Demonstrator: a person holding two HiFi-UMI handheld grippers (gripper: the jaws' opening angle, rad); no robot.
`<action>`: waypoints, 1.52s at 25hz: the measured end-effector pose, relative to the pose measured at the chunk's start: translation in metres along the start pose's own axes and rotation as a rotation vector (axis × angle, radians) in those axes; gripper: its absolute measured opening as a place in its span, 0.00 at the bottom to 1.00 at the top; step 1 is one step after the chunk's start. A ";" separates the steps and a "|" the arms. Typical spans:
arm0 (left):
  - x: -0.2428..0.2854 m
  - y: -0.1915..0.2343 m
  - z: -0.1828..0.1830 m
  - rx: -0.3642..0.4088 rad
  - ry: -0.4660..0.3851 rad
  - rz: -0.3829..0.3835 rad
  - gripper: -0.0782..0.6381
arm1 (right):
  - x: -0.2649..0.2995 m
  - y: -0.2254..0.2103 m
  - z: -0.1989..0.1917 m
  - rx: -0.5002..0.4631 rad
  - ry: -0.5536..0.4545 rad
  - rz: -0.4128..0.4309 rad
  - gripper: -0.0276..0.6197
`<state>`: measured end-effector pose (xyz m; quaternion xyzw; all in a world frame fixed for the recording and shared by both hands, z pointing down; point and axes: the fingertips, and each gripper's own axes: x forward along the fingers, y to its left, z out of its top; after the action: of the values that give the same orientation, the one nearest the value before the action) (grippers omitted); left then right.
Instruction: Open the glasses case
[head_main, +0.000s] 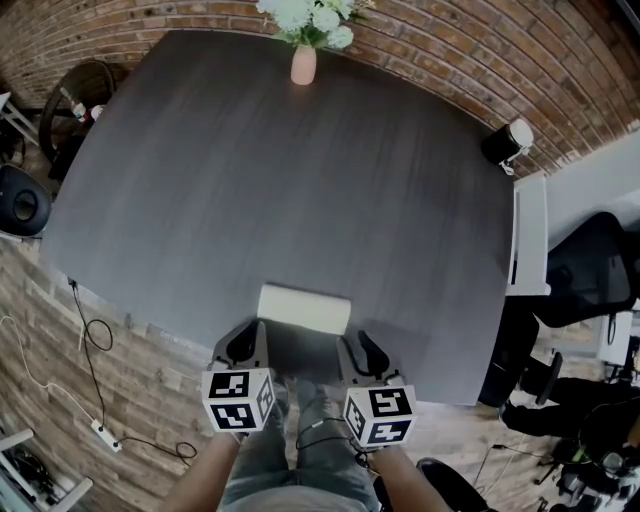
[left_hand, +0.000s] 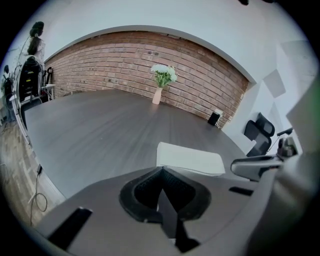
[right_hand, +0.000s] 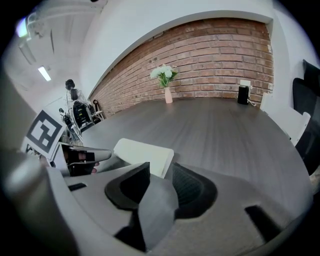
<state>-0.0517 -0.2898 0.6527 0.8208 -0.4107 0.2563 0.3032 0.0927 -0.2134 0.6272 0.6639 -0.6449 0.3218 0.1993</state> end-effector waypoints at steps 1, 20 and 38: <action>0.001 -0.001 -0.001 0.003 0.004 0.000 0.10 | 0.000 0.000 -0.002 -0.006 0.005 0.002 0.27; 0.014 -0.013 -0.001 0.027 0.028 -0.008 0.10 | 0.013 0.012 -0.017 -0.245 0.087 0.067 0.27; 0.016 -0.014 -0.002 0.033 0.035 -0.027 0.10 | 0.031 0.010 -0.024 -0.394 0.151 0.052 0.26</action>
<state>-0.0321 -0.2901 0.6602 0.8265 -0.3901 0.2732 0.3001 0.0777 -0.2211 0.6641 0.5695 -0.6955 0.2434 0.3645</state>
